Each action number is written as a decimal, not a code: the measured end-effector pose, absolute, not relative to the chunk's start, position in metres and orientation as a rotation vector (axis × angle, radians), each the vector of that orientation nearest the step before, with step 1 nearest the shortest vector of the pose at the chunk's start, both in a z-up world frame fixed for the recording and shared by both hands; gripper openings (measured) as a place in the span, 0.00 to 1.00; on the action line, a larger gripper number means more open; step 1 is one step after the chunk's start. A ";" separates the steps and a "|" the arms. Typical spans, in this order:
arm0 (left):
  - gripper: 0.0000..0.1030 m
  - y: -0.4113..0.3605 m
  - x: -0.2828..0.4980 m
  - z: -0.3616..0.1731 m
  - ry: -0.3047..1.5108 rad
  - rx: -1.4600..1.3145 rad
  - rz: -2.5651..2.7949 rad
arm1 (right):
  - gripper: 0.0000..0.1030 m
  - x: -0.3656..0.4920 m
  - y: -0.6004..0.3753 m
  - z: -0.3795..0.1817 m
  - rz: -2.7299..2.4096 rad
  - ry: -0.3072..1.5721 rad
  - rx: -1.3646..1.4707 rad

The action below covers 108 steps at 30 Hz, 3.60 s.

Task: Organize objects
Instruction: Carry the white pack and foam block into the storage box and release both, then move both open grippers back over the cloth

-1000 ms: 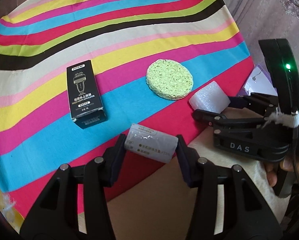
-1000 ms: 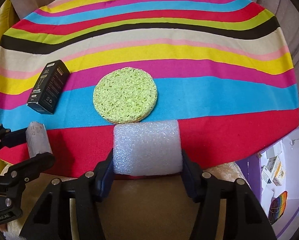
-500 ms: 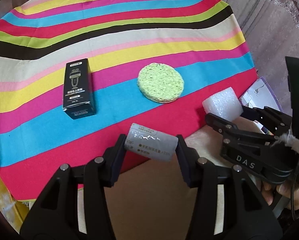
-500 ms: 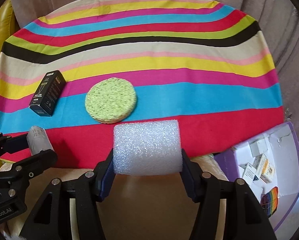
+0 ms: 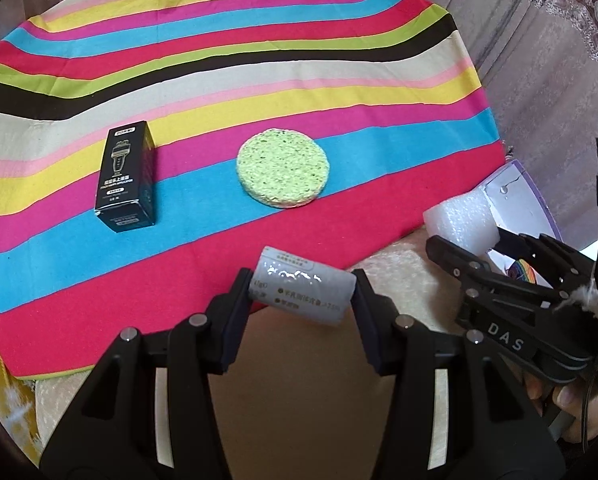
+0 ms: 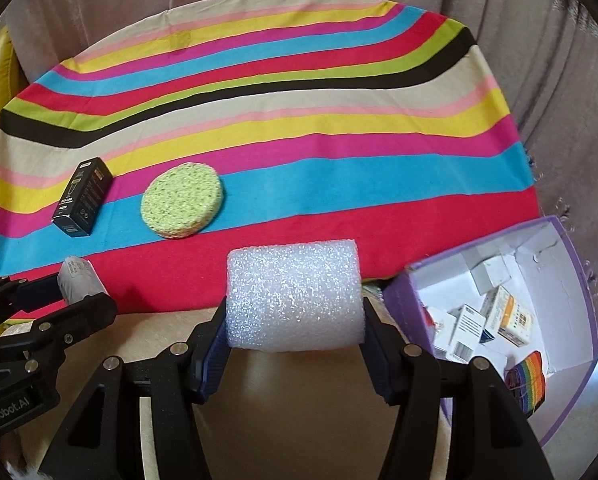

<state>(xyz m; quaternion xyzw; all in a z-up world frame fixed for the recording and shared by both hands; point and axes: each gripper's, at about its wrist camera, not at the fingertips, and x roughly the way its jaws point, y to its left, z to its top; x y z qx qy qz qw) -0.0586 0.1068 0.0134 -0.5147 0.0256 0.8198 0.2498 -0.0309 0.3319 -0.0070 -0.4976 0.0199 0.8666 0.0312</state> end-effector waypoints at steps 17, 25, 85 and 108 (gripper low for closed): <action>0.51 0.163 -0.037 0.019 0.101 -1.364 2.206 | 0.57 0.001 0.393 -0.001 2.612 0.137 -1.447; 0.51 0.200 -0.029 0.018 0.127 -1.354 2.164 | 0.57 0.021 0.440 -0.001 2.561 0.198 -1.408; 0.69 0.286 -0.056 0.030 0.101 -1.234 2.222 | 0.82 0.017 0.517 0.030 2.571 0.194 -1.230; 0.72 0.079 -0.104 0.022 -0.179 -1.347 2.540 | 0.87 -0.022 0.344 0.029 2.896 0.000 -1.406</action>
